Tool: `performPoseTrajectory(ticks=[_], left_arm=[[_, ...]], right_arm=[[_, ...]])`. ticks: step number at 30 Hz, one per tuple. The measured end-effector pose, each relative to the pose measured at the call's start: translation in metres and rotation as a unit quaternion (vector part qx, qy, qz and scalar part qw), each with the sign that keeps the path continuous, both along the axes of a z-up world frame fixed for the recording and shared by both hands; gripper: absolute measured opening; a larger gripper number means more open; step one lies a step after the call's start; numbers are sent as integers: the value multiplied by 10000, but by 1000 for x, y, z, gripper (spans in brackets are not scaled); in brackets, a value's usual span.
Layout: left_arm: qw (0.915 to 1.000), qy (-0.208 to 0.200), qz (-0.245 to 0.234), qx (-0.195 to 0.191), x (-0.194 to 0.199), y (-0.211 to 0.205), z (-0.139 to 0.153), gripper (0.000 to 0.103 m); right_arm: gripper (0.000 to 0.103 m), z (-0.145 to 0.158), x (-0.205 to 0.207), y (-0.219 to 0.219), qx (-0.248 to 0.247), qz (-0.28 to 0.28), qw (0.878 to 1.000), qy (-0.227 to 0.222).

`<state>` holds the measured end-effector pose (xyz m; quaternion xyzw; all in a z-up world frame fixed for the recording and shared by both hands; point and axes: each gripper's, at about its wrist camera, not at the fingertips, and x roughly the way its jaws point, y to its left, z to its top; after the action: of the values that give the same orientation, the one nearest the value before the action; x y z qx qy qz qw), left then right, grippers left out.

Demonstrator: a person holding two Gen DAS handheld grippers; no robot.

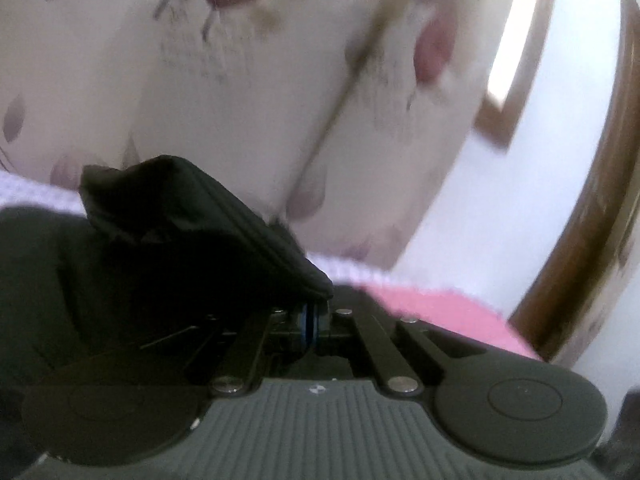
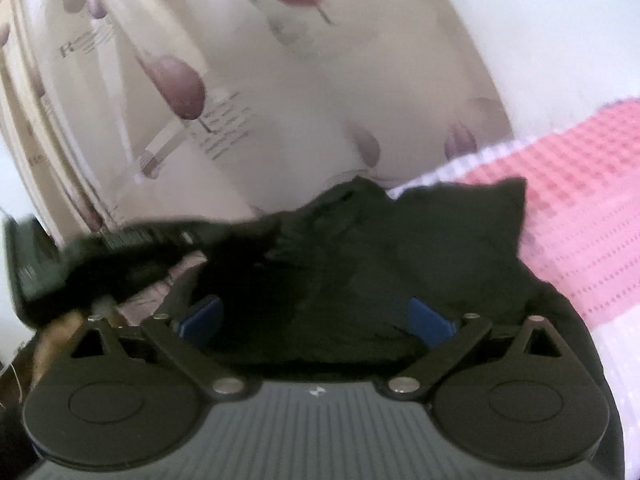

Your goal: Fold large clothes

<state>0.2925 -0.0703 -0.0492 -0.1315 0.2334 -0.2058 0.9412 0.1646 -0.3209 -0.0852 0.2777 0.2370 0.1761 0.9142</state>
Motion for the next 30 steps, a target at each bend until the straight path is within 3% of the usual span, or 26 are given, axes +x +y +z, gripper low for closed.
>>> performPoseTrajectory(ticks=[3,4,5,6,7,8,10,14,18,21,23,25,28,30], left_arm=[[9996,42,-186,222,2,-7,-20,14],[9992,32,-259,311,2,-9,-25,31],[9986,-6,-379,373,-1,-10,-28,56],[9981,-77,-446,409,-4,-11,-30,69],[9978,-252,-453,422,-12,-9,-30,90],[9972,-450,-439,401,-21,-6,-30,99],[9956,-771,-395,343,-38,4,-28,103],[9974,-696,-183,-76,-64,44,-29,103],[9949,-500,500,-714,-75,96,-36,103],[9843,-47,1172,-1320,-70,136,-53,103],[9701,171,1517,-1885,-67,161,-66,103],[9628,135,1732,-2067,-68,173,-75,103],[9653,59,1698,-1983,-64,168,-78,103],[9695,58,1617,-1841,-63,165,-77,103]], right_arm=[[101,-7,-1,-7,161,-47,9998,70],[101,-9,-1,-8,201,-70,9998,64],[101,-9,-1,-9,236,-86,9997,52],[101,-8,0,-9,274,-93,9996,36],[101,-7,1,-9,315,-97,9995,13],[101,-4,2,-9,335,-94,9994,-10],[101,5,4,-6,327,-29,9994,-93],[101,38,10,17,37,427,9981,-438],[101,72,21,68,-848,1155,9875,-663],[101,84,33,124,-1890,1752,9622,-878],[101,82,40,160,-2541,2097,9393,-957],[101,74,43,192,-3248,2279,9113,-1101],[100,58,48,222,-4063,2178,8787,-1241],[99,49,58,235,-4231,2179,8713,-1202]])
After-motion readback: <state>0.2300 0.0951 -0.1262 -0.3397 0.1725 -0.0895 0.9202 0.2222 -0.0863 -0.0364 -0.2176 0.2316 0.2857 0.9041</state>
